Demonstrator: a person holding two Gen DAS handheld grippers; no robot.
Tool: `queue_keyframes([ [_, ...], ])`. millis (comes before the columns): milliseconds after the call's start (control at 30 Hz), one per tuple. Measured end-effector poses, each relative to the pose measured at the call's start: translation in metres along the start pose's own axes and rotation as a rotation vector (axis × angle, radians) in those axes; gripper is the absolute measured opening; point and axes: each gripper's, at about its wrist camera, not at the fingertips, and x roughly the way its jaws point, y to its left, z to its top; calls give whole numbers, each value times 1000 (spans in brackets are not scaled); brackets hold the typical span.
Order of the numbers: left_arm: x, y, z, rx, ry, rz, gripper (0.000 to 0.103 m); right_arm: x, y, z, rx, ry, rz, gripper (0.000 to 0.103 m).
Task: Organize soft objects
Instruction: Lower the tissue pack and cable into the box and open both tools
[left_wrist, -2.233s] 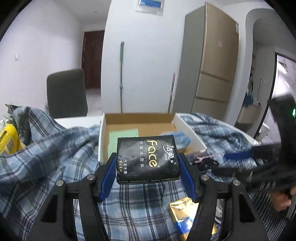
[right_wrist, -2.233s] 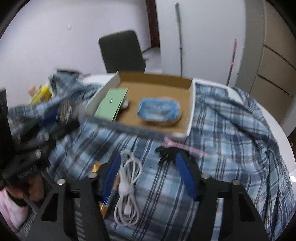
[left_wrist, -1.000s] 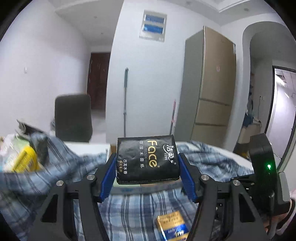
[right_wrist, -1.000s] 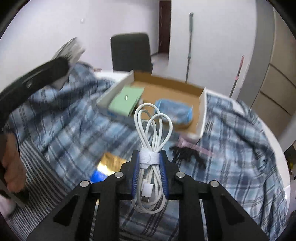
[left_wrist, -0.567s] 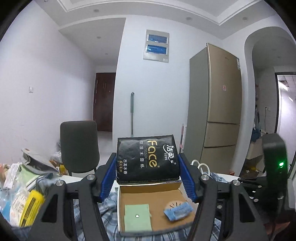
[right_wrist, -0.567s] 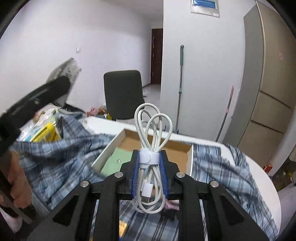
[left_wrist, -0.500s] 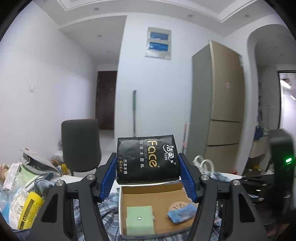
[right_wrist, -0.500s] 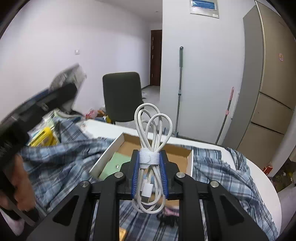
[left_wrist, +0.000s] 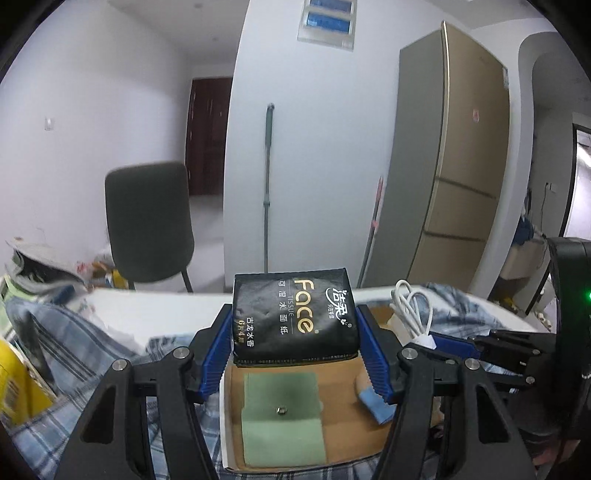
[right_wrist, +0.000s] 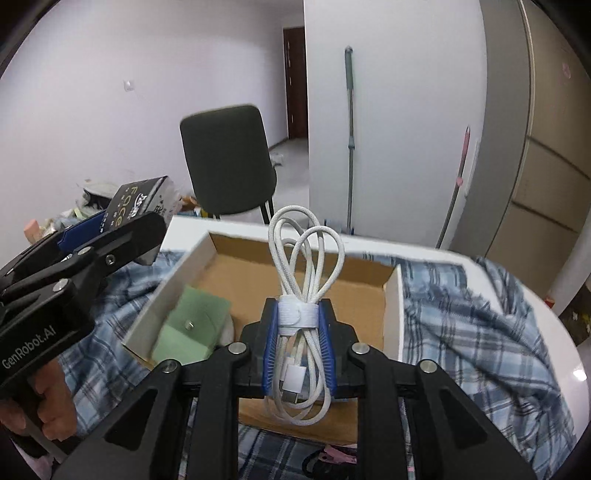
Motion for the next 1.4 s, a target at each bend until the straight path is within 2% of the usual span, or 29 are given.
queue_keyframes([
  [267, 25, 3, -21, 5, 104, 8, 66, 28, -5, -13, 2, 86, 10, 20],
  [500, 42, 2, -38, 8, 182, 5, 66, 34, -6, -15, -8, 92, 6, 20],
  [633, 46, 2, -42, 11, 199, 11, 67, 38, -6, -13, -11, 91, 8, 22],
  [667, 46, 2, -43, 8, 200, 14, 69, 38, -6, -13, -11, 93, 12, 23],
  [733, 46, 3, -43, 2, 208, 11, 87, 39, -7, -14, -4, 104, 15, 32],
  [833, 43, 1, -42, 16, 190, 25, 87, 38, -10, -14, 3, 101, 17, 46],
  [1100, 30, 1, -33, 7, 152, 32, 87, 24, -18, -7, 29, 72, 5, 47],
  [1233, 9, 0, -14, -14, 96, 27, 87, -3, -22, 5, 41, 3, -1, 58],
  [1300, -9, -4, -3, -14, 55, 20, 87, -22, -23, 12, 40, -40, -8, 59],
  [1400, -37, -12, 11, -1, -3, 16, 87, -55, -23, 20, 32, -108, -16, 66],
])
